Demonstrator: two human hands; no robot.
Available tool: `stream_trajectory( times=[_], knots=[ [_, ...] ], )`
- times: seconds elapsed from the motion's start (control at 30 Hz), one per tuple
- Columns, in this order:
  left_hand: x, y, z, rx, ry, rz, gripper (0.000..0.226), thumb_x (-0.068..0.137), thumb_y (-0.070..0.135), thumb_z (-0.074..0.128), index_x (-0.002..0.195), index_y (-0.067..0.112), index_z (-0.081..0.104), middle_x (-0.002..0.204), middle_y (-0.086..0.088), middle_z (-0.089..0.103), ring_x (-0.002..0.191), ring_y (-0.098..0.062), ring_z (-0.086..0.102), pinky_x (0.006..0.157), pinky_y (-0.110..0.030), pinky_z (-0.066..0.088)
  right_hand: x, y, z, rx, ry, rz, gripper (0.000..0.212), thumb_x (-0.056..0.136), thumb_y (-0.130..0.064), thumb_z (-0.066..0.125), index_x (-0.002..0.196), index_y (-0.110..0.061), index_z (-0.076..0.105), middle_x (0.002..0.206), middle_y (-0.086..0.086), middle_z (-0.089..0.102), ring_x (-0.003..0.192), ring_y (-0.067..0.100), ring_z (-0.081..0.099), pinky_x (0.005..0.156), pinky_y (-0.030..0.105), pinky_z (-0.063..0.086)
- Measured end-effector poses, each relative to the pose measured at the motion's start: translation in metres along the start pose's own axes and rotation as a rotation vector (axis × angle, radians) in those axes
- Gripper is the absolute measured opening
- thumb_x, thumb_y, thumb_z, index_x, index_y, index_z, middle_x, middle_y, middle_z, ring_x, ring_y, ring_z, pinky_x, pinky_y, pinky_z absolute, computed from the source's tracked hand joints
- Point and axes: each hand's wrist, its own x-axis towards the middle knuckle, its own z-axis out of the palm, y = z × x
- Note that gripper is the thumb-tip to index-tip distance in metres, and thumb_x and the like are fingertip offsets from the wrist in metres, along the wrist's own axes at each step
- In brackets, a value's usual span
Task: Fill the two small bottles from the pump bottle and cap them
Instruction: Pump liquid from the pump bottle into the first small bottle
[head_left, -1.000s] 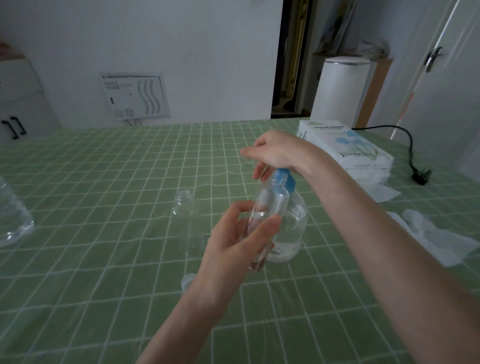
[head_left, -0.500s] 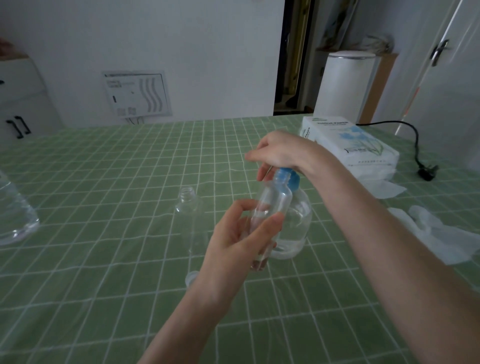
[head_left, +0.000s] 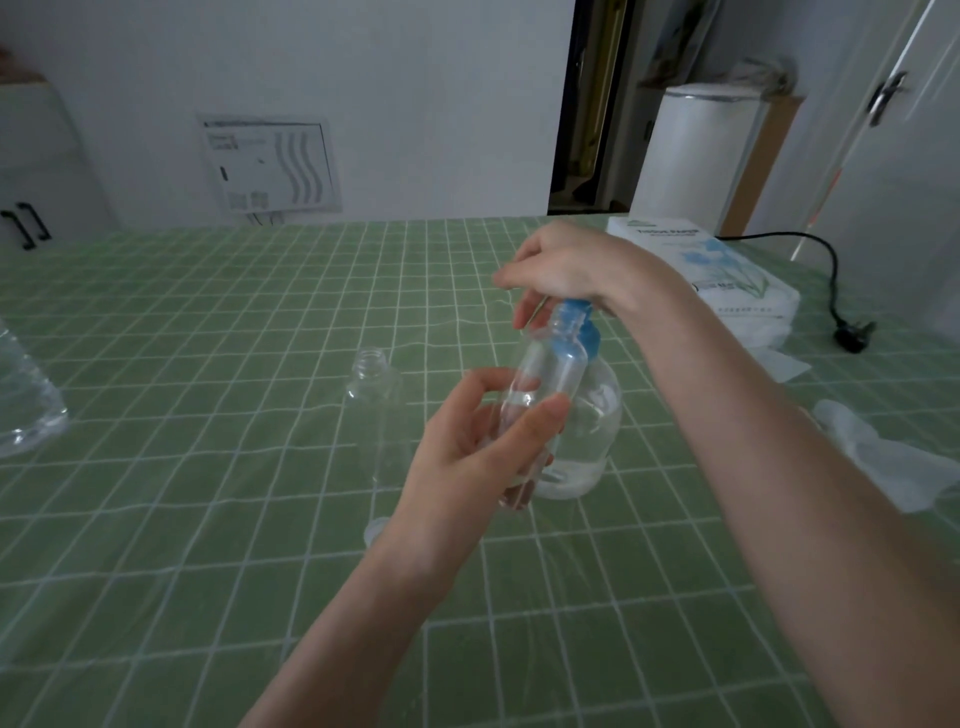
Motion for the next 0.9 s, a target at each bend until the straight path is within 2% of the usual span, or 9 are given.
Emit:
stream_trajectory(
  times=[0.1, 0.3, 0.43, 0.6, 0.7, 0.8, 0.9],
  knots=[
    [-0.002, -0.001, 0.001, 0.011, 0.001, -0.001, 0.034, 0.072, 0.039, 0.065, 0.097, 0.017, 0.06, 0.083, -0.013, 0.062, 0.066, -0.02, 0.049, 0.048, -0.02, 0.04, 0.001, 0.003, 0.004, -0.013, -0.013, 0.023, 0.038, 0.093, -0.03, 0.055, 0.121, -0.003, 0.059, 0.111, 0.015, 0.068, 0.103, 0.03, 0.066, 0.098, 0.042, 0.049],
    [-0.001, -0.002, 0.001, 0.018, 0.007, -0.003, 0.037, 0.069, 0.04, 0.065, 0.096, 0.016, 0.06, 0.08, -0.01, 0.062, 0.063, -0.018, 0.05, 0.046, -0.017, 0.04, 0.002, 0.004, 0.005, -0.014, -0.019, 0.017, 0.039, 0.092, -0.03, 0.056, 0.119, -0.002, 0.058, 0.109, 0.017, 0.069, 0.101, 0.032, 0.067, 0.096, 0.044, 0.05],
    [0.001, -0.001, 0.001, 0.012, 0.001, 0.009, 0.036, 0.069, 0.042, 0.067, 0.097, 0.02, 0.06, 0.081, -0.009, 0.065, 0.063, -0.016, 0.054, 0.048, -0.017, 0.043, 0.003, 0.001, -0.002, -0.038, -0.002, 0.017, 0.039, 0.093, -0.033, 0.054, 0.12, -0.005, 0.057, 0.106, 0.013, 0.07, 0.098, 0.029, 0.067, 0.084, 0.035, 0.051],
    [0.002, -0.002, 0.001, 0.01, 0.012, 0.022, 0.031, 0.07, 0.039, 0.066, 0.094, 0.02, 0.06, 0.082, -0.013, 0.063, 0.061, -0.017, 0.051, 0.045, -0.018, 0.041, 0.005, 0.0, -0.002, -0.015, -0.012, 0.019, 0.038, 0.092, -0.029, 0.056, 0.119, -0.003, 0.058, 0.103, 0.016, 0.072, 0.096, 0.032, 0.069, 0.09, 0.046, 0.054],
    [0.001, -0.002, 0.0, 0.017, 0.002, 0.027, 0.031, 0.071, 0.039, 0.066, 0.094, 0.019, 0.06, 0.08, -0.011, 0.063, 0.059, -0.018, 0.049, 0.045, -0.018, 0.04, 0.005, 0.003, 0.001, -0.021, -0.011, 0.028, 0.039, 0.091, -0.029, 0.057, 0.121, -0.003, 0.056, 0.105, 0.016, 0.071, 0.098, 0.032, 0.068, 0.092, 0.045, 0.053],
    [0.0, -0.003, -0.001, 0.041, -0.011, 0.014, 0.033, 0.07, 0.04, 0.064, 0.095, 0.017, 0.06, 0.079, -0.009, 0.065, 0.059, -0.016, 0.049, 0.045, -0.017, 0.041, 0.006, 0.005, 0.006, -0.024, -0.012, 0.043, 0.049, 0.091, -0.03, 0.058, 0.131, -0.004, 0.048, 0.112, 0.015, 0.067, 0.101, 0.031, 0.066, 0.096, 0.044, 0.05],
    [0.0, -0.003, -0.001, 0.039, -0.011, 0.002, 0.037, 0.068, 0.042, 0.064, 0.096, 0.018, 0.059, 0.081, -0.01, 0.065, 0.057, -0.013, 0.05, 0.045, -0.016, 0.041, 0.005, 0.005, 0.008, -0.01, -0.001, 0.036, 0.048, 0.092, -0.03, 0.057, 0.13, -0.001, 0.049, 0.111, 0.016, 0.067, 0.1, 0.032, 0.066, 0.096, 0.044, 0.049]
  ],
)
